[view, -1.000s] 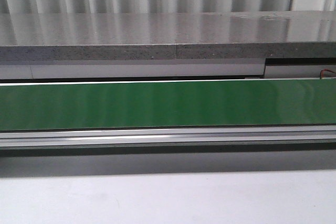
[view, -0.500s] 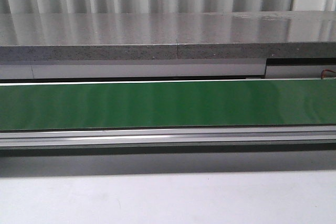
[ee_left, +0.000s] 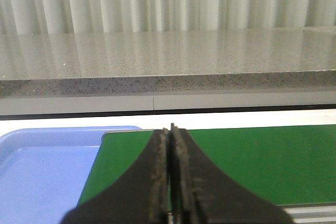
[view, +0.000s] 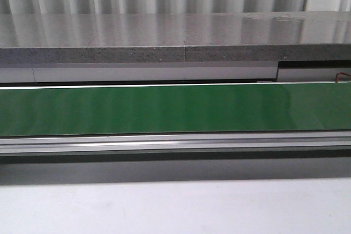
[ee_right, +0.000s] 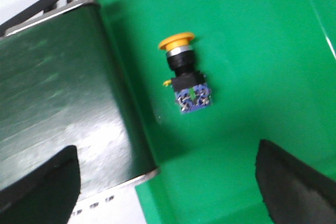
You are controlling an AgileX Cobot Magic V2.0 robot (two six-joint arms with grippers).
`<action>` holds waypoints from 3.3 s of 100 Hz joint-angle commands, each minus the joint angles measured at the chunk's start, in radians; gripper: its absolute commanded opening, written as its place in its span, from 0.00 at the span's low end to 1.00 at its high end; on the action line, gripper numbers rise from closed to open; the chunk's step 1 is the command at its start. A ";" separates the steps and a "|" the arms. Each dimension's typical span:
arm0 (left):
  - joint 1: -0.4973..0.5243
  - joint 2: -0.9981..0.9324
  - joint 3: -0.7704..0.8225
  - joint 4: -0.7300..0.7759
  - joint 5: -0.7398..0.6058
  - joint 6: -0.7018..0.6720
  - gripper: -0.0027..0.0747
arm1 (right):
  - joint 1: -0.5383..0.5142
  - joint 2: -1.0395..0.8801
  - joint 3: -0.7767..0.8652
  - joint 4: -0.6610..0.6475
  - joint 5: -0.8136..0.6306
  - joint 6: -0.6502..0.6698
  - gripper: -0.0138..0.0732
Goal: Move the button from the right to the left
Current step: 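Reach the right gripper to the yellow button on the green platform and grasp it, then carry the button with the right gripper and set it on the belt end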
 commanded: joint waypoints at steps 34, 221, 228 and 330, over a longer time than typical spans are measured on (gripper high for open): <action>-0.008 -0.034 0.024 -0.008 -0.077 -0.010 0.01 | -0.052 0.262 -0.153 0.031 -0.119 -0.096 0.92; -0.008 -0.034 0.024 -0.008 -0.077 -0.010 0.01 | 0.212 0.231 -0.254 0.165 0.086 -0.155 0.45; -0.008 -0.034 0.024 -0.008 -0.077 -0.010 0.01 | 0.224 0.231 -0.248 0.165 0.082 -0.143 0.45; -0.008 -0.034 0.024 -0.008 -0.077 -0.010 0.01 | 0.308 0.145 -0.244 0.206 0.035 -0.210 0.81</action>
